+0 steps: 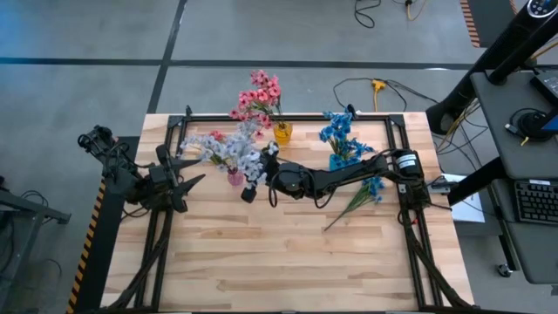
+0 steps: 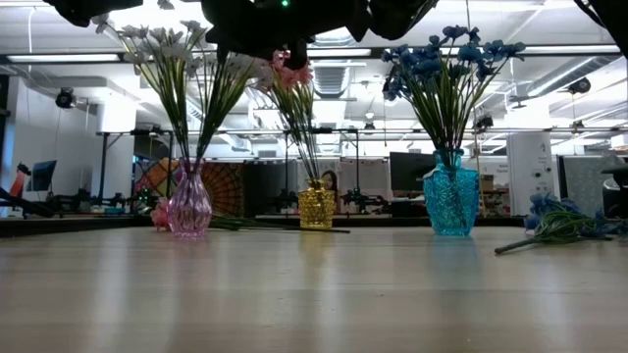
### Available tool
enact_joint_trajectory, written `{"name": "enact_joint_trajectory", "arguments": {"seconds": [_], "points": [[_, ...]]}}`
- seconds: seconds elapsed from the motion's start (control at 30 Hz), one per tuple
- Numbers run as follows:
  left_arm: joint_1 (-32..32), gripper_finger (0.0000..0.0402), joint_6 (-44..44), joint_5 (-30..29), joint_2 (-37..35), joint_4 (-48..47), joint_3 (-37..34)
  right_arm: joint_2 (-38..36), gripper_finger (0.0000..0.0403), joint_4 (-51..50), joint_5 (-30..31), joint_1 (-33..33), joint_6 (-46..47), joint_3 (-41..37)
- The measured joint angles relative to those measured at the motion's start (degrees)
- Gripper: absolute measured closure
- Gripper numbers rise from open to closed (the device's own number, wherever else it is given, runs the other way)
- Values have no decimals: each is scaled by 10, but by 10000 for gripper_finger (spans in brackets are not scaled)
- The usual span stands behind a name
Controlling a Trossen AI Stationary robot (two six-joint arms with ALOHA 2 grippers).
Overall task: Sort flowers into vase by color
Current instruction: Put the white flowers into the purple vase
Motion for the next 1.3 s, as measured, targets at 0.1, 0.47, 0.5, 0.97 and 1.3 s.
{"name": "enact_joint_trajectory", "arguments": {"seconds": [0.1,0.47,0.5,0.97,1.3], "points": [[0,215,0,0,0,0,0,0,284,0,0,0,5,0],[0,215,0,0,0,0,0,0,230,-152,0,0,43,61],[0,215,0,0,0,0,0,0,224,-172,0,0,48,69],[0,215,0,0,0,-1,0,0,150,-363,59,5,103,130],[0,215,0,0,0,-2,0,0,137,-392,76,18,110,140]]}}
